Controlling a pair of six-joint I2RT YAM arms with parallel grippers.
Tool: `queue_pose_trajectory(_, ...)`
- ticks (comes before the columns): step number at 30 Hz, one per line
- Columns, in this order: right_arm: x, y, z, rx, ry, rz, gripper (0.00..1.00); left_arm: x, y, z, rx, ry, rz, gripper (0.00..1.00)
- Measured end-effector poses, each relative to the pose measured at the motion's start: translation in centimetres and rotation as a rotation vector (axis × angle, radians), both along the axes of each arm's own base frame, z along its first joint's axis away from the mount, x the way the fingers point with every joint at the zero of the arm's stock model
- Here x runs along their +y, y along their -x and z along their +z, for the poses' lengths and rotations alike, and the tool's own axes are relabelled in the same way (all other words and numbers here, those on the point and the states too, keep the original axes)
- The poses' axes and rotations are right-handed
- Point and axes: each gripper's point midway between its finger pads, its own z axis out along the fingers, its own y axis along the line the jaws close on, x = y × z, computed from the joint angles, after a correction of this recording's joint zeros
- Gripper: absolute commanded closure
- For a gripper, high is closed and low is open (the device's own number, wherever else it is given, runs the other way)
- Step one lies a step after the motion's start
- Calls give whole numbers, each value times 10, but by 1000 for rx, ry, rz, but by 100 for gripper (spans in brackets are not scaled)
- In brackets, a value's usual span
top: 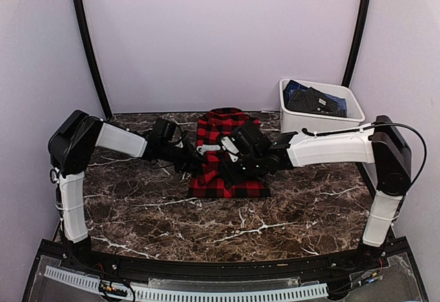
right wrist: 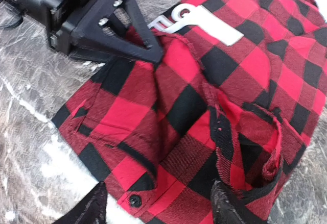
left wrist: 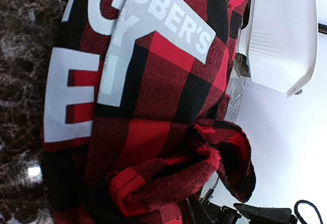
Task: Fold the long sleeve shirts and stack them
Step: Smooth out the 2/3-rectangle-folded shirt at the center of the board.
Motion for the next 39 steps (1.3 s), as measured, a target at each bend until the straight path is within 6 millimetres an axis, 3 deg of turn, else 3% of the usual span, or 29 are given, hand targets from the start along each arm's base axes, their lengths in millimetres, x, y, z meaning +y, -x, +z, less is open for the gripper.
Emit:
queue_pose_trajectory(4, -14, -16, 1, -35, 28, -69, 34, -1, -1, 1, 10, 10, 6, 76)
queue_pose_trajectory(10, -78, -82, -16, 30, 5, -285, 32, -2, -2, 4, 7, 21, 7, 76)
queue_pose_trajectory(15, -105, -113, -29, 128, -73, -353, 30, -3, -2, 5, 5, 23, 6, 76)
queue_pose_trajectory(19, -96, -121, -21, 165, -156, -324, 29, -2, -2, 5, 5, 24, 6, 76)
queue_pose_trajectory(31, -85, -109, -4, 144, -167, -303, 48, -2, -2, 5, 3, 25, 2, 83)
queue_pose_trajectory(39, -30, -80, 15, 112, -127, -247, 54, -2, -2, 5, 0, 24, -1, 84)
